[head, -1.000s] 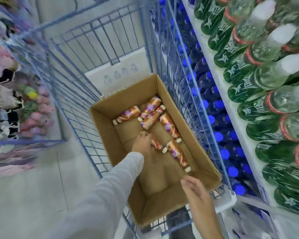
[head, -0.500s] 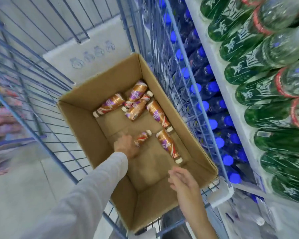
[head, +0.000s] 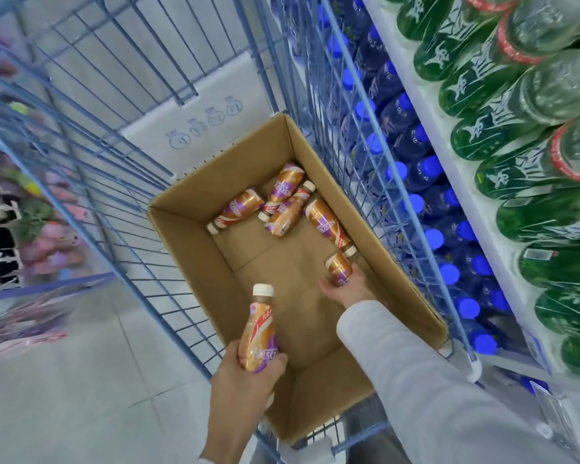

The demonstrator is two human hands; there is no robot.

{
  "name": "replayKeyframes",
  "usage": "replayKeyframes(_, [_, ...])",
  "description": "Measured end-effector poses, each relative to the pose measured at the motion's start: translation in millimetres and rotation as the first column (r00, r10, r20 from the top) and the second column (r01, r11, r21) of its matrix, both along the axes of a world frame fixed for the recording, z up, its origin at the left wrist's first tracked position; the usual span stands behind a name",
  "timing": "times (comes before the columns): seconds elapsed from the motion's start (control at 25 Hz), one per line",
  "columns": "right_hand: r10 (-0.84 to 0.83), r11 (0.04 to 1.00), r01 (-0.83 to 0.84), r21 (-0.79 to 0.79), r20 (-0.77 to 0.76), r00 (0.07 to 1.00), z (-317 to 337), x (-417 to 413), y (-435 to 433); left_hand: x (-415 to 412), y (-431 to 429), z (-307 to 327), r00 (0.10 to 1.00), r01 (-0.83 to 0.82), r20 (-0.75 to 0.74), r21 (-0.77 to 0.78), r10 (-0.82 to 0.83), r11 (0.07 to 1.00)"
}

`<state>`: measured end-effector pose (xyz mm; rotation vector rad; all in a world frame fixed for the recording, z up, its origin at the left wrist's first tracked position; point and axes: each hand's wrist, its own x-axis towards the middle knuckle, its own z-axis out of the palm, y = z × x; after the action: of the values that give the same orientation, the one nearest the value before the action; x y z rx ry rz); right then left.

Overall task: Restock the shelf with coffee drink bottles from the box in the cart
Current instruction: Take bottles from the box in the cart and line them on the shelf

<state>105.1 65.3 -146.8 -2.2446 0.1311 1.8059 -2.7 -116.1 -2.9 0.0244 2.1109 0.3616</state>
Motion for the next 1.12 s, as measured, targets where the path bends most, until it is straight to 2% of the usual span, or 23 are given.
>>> replayKeyframes(0.04, [0.036, 0.999, -0.038, 0.028, 0.077, 0.996, -1.3, -0.4, -4.9, 7.0, -10.2, 0.6, 1.0, -0.024, -0.011, -0.024, 0.023, 0.999])
replayKeyframes(0.08, [0.037, 0.997, -0.044, 0.064, 0.104, 0.994, -2.2, -0.1, -9.2, 13.5, -18.4, 1.0, 0.999, -0.04, -0.017, -0.045, 0.039, 0.998])
replayKeyframes(0.12, [0.0, 1.0, -0.003, 0.03, 0.094, 0.996, 1.2, -2.9, -9.8, 18.8, -25.2, 1.0, 0.998, -0.056, -0.02, -0.062, 0.055, 0.996])
replayKeyframes(0.2, [-0.093, 0.995, 0.089, -0.05, -0.077, 0.993, 19.2, 3.5, -20.8, 30.5, -31.5, 8.4, 0.993, -0.105, -0.054, -0.041, 0.103, 0.994])
replayKeyframes(0.24, [-0.206, 0.973, 0.189, -0.134, -0.127, 0.97, 29.8, 8.7, -24.5, 36.3, -31.2, 15.7, 0.988, -0.134, -0.082, -0.012, 0.132, 0.991])
replayKeyframes(0.28, [-0.223, 0.969, 0.197, -0.151, -0.181, 0.958, 40.1, 13.3, -30.9, 42.3, -29.2, 23.8, 0.981, -0.161, -0.105, 0.014, 0.162, 0.987])
replayKeyframes(0.4, [0.009, 1.0, -0.003, 0.022, -0.294, 0.956, 92.1, 30.7, -53.4, 64.8, -19.6, 56.3, 0.961, -0.235, -0.123, 0.107, 0.247, 0.966])
replayKeyframes(0.52, [0.243, 0.957, -0.166, 0.239, -0.342, 0.908, 158.6, 54.2, -71.7, 81.7, -10.7, 93.0, 0.949, -0.251, -0.118, 0.275, 0.292, 0.928])
replayKeyframes(0.72, [0.513, 0.766, -0.354, 0.537, -0.178, 0.84, 234.7, 104.5, -85.8, 100.3, -9.7, 147.7, 0.97, -0.15, -0.102, 0.457, 0.219, 0.877])
replayKeyframes(0.96, [0.512, 0.622, -0.279, 0.732, -0.11, 0.852, 305.1, 159.2, -136.5, 132.7, -39.8, 201.8, 0.986, -0.004, -0.126, 0.626, 0.107, 0.78])
replayKeyframes(1.12, [0.457, 0.6, -0.226, 0.767, -0.097, 0.884, 336.0, 208.8, -198.5, 167.7, -75.0, 220.8, 0.994, 0.066, -0.111, 0.673, 0.013, 0.737])
